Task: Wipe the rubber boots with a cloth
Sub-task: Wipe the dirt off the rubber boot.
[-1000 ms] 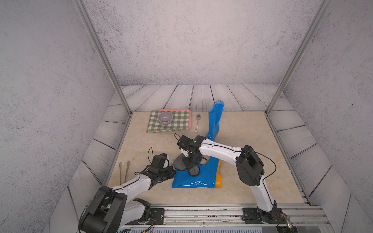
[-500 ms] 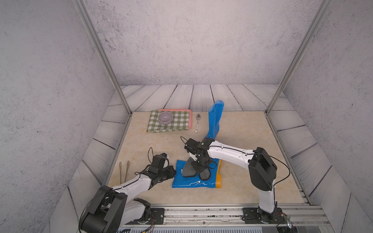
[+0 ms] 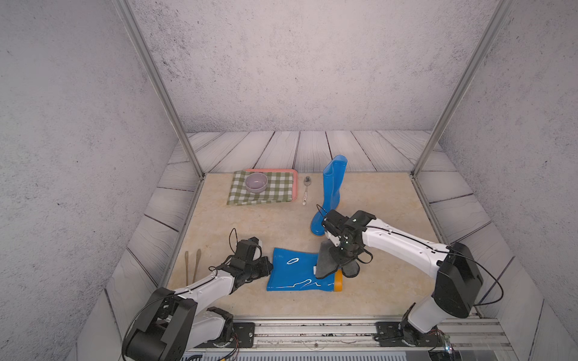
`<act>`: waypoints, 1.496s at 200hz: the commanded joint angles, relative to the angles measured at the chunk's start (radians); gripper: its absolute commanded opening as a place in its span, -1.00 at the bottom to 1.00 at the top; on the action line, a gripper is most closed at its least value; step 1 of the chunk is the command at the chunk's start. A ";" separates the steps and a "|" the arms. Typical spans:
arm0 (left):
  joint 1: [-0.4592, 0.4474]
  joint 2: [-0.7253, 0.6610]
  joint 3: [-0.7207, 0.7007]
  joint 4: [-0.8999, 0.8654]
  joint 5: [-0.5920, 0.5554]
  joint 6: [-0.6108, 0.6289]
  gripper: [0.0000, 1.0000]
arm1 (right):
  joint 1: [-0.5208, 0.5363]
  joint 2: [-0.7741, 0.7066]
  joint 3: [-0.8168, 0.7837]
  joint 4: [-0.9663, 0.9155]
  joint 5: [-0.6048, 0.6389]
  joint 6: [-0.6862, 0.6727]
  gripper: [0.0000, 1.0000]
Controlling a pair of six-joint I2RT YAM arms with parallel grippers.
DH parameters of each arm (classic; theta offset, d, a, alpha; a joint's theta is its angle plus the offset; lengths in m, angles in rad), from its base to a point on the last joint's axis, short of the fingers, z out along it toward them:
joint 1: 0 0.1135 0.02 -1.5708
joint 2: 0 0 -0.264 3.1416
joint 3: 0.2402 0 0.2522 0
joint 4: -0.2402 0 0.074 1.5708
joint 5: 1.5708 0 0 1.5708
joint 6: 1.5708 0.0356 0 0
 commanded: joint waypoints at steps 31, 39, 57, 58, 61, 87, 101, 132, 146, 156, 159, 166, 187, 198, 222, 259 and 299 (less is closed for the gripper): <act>-0.002 0.002 -0.004 -0.002 0.007 -0.002 -1.00 | 0.003 0.012 0.069 0.007 -0.052 -0.007 -1.00; -0.001 -0.001 -0.005 -0.002 0.006 -0.003 -1.00 | 0.024 0.042 0.110 0.013 -0.062 -0.005 -1.00; -0.002 -0.008 -0.008 -0.002 0.004 -0.004 -1.00 | 0.078 0.125 0.220 0.012 -0.067 -0.004 -1.00; -0.001 -0.008 -0.007 -0.002 0.004 -0.004 -1.00 | 0.081 0.131 0.227 0.012 -0.069 -0.005 -1.00; -0.001 -0.009 -0.007 -0.003 0.004 -0.004 -1.00 | 0.091 0.145 0.245 0.012 -0.071 -0.005 -1.00; -0.001 -0.010 -0.007 -0.005 0.004 -0.002 -1.00 | 0.166 0.286 0.401 -0.009 -0.080 -0.018 -1.00; -0.002 -0.012 -0.006 -0.007 0.004 0.001 -1.00 | 0.200 0.363 0.480 -0.029 -0.082 -0.029 -1.00; -0.001 -0.015 -0.006 -0.009 0.002 0.000 -1.00 | 0.254 0.515 0.604 -0.058 -0.107 -0.055 -1.00; -0.001 -0.016 -0.007 -0.007 -0.001 0.000 -1.00 | 0.270 0.568 0.648 -0.068 -0.124 -0.067 -1.00; -0.001 -0.016 -0.007 -0.007 -0.001 0.000 -1.00 | 0.279 0.599 0.677 -0.083 -0.135 -0.075 -1.00; -0.002 -0.016 -0.007 -0.007 -0.001 0.000 -1.00 | 0.281 0.607 0.685 -0.088 -0.138 -0.077 -1.00; -0.001 -0.018 -0.007 -0.006 -0.001 0.001 -1.00 | 0.286 0.622 0.693 -0.096 -0.151 -0.085 -1.00; -0.001 -0.018 -0.006 -0.008 -0.002 0.001 -1.00 | 0.292 0.634 0.671 -0.108 -0.174 -0.097 -1.00; -0.002 -0.020 -0.008 -0.008 -0.002 0.001 -1.00 | 0.291 0.613 0.625 -0.101 -0.172 -0.099 -1.00; -0.001 -0.021 -0.009 -0.007 -0.005 0.000 -1.00 | 0.290 0.523 0.498 -0.073 -0.142 -0.088 -1.00; -0.002 -0.023 -0.009 -0.005 -0.003 0.000 -1.00 | 0.283 0.380 0.342 -0.053 -0.101 -0.051 -1.00; -0.001 -0.027 -0.011 -0.008 -0.004 0.000 -1.00 | 0.259 0.221 0.191 -0.067 -0.045 -0.016 -1.00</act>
